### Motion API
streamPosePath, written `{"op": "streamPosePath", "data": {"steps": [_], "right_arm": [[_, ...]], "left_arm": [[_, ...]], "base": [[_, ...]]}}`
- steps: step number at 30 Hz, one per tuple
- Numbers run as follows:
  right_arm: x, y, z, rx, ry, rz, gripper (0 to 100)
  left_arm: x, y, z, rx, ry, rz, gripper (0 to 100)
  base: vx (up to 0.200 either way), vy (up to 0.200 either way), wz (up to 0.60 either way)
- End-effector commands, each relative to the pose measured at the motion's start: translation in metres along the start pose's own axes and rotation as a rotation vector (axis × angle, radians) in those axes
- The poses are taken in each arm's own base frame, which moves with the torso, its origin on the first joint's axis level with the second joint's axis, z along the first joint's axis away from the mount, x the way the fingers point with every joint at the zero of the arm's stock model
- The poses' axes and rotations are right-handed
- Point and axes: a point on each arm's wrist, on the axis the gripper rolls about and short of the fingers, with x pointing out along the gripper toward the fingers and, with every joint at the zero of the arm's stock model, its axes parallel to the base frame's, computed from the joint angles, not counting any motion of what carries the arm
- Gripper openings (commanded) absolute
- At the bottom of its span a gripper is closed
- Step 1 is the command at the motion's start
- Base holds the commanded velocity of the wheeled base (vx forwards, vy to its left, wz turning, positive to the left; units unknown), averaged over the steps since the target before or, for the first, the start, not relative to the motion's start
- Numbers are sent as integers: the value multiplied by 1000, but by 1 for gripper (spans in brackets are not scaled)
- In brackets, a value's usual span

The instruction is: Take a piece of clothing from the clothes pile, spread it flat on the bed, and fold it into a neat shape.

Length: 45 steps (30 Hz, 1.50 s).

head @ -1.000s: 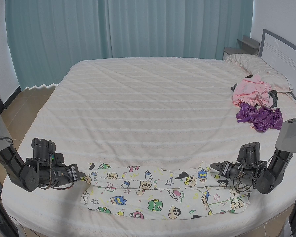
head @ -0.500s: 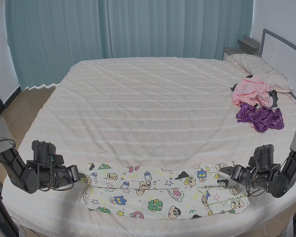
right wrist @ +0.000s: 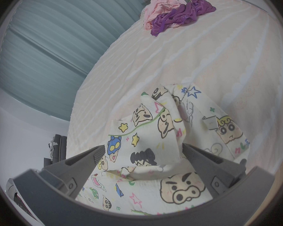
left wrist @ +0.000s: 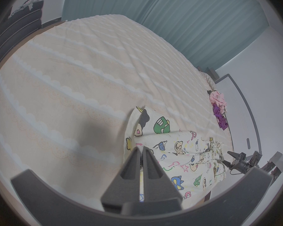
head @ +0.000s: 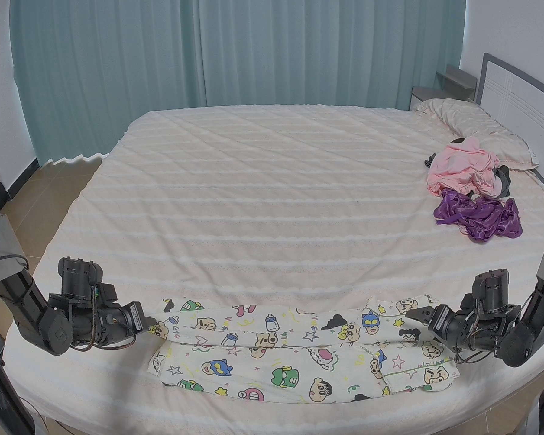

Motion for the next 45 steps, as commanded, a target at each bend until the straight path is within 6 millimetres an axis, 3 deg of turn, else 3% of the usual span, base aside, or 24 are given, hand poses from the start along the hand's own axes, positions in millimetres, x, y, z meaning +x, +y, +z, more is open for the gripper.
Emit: {"op": "streamPosePath", "data": {"steps": [1,8,20,26,27,36,45], "right_arm": [[9,-5,2,14,6,-1,100],[24,-15,3,20,-8,-13,100],[19,-24,-2,26,12,-47,100],[29,-26,-1,31,30,-45,100],[30,-26,-1,31,30,-45,0],[32,-27,6,55,5,-37,0],[20,-24,17,65,-64,-4,0]], "left_arm": [[-1,0,0,0,-3,-1,0],[0,0,0,-1,0,0,0],[0,0,0,-1,-1,1,0],[0,0,0,-1,-1,1,0],[0,0,0,0,0,1,0],[-1,-1,2,4,-9,-4,0],[-13,-18,22,24,-106,-50,0]], "base": [[0,0,0],[0,0,0],[0,0,0],[0,0,0],[0,0,0],[0,0,0],[0,0,0]]}}
